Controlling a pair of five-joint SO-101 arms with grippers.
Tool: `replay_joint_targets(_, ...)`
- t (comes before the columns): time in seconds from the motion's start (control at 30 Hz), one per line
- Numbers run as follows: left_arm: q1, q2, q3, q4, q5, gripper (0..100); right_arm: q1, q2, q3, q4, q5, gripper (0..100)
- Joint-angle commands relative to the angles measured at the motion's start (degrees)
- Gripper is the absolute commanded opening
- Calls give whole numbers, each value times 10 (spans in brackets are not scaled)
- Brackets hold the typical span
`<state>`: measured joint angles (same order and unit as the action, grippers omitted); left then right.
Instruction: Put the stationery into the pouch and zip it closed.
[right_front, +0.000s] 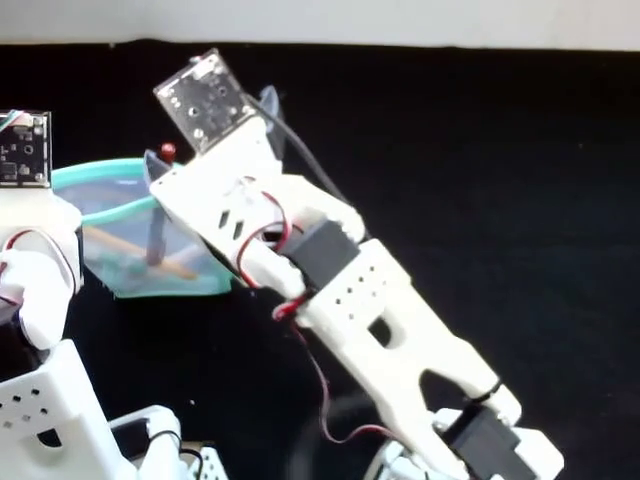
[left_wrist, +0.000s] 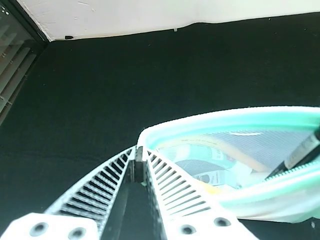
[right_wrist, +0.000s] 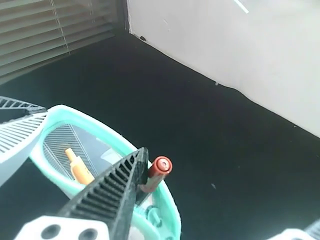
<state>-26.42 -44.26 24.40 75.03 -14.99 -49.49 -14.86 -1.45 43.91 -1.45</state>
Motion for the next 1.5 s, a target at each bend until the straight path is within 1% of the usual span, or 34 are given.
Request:
replay_joint_targets(0.0, 7, 12, 42, 5, 4, 7, -7, -29, -11, 5, 2, 518)
replay_joint_targets(0.17, 7, 12, 42, 5, 4, 7, -84, -17, -12, 4, 3, 518)
replay_joint_targets(0.23, 7, 12, 42, 5, 4, 7, -114, -9, -33, 2, 3, 518)
replay_joint_targets(0.37, 6, 12, 42, 5, 4, 7, -128, 18, -126, 6, 3, 518)
replay_joint_targets(0.43, 6, 12, 42, 5, 4, 7, -124, 26, -179, 21, 3, 518)
replay_joint_targets(0.5, 6, 12, 42, 5, 4, 7, -109, 30, -229, 60, 3, 518)
replay_joint_targets(0.57, 6, 12, 42, 5, 4, 7, -77, 32, -264, 98, 3, 518)
replay_joint_targets(0.67, 6, 12, 42, 5, 4, 7, -17, 28, -280, 139, 2, 518)
replay_joint_targets(0.7, 6, 12, 42, 5, 4, 7, 0, 26, -282, 153, -4, 518)
replay_joint_targets(0.77, 6, 12, 43, 5, 4, 7, 18, 13, -290, 181, -40, 518)
replay_joint_targets(0.83, 6, 12, 43, 5, 4, 7, 23, 0, -286, 204, -62, 518)
replay_joint_targets(1.0, 6, 12, 43, 5, 4, 7, 22, -14, -212, 238, -61, 518)
replay_joint_targets(1.13, 6, 12, 43, 5, 4, 7, 20, -18, -114, 204, -62, 518)
replay_joint_targets(1.2, 6, 12, 43, 5, 4, 7, 7, -18, -80, 186, -62, 518)
replay_joint_targets(1.33, 6, 12, 45, 5, 4, 7, -15, -17, -66, 179, -62, 518)
replay_joint_targets(1.47, 6, 12, 62, 4, 4, 7, -16, -14, -65, 165, -61, 518)
